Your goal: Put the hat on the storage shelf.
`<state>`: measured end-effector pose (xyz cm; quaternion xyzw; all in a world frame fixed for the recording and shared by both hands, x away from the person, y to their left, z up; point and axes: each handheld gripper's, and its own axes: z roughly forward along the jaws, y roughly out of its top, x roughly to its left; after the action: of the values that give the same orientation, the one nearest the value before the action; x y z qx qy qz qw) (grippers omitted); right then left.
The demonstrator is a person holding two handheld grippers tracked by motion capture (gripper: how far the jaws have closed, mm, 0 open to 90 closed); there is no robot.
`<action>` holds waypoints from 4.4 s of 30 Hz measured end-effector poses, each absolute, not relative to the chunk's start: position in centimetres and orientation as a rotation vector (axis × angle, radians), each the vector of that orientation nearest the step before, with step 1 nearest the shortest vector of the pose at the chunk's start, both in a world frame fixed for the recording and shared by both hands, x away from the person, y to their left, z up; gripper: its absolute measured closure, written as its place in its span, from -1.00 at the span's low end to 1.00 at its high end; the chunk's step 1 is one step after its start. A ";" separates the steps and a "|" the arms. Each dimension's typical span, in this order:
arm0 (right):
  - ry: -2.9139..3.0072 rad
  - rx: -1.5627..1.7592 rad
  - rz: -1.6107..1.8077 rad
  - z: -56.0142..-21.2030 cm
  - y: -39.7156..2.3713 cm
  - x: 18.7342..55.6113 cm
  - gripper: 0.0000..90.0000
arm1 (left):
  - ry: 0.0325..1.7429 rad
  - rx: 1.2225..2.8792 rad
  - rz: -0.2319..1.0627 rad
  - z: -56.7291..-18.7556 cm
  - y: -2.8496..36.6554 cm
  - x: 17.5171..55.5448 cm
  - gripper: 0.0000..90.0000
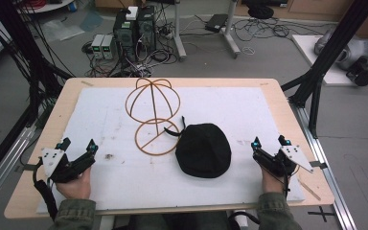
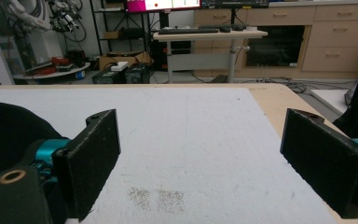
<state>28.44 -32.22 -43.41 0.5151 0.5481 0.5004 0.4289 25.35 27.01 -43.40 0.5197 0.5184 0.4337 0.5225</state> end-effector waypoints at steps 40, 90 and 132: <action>1.401 1.272 1.265 -43.3 -31.9 28.5 -0.75 | 1.235 1.242 1.033 -43.4 27.1 25.4 -0.64; 1.606 1.104 1.361 -41.3 -27.7 29.4 -0.75 | 1.229 1.267 1.035 -43.5 26.9 25.4 -0.64; 1.865 0.974 1.413 -41.7 -22.7 29.2 -0.75 | 1.238 1.266 1.023 -43.6 27.1 25.4 -0.64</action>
<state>29.22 -22.67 -41.74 0.3666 0.7022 0.5321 0.2989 25.45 27.15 -43.56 0.5284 0.5167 0.4269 0.5211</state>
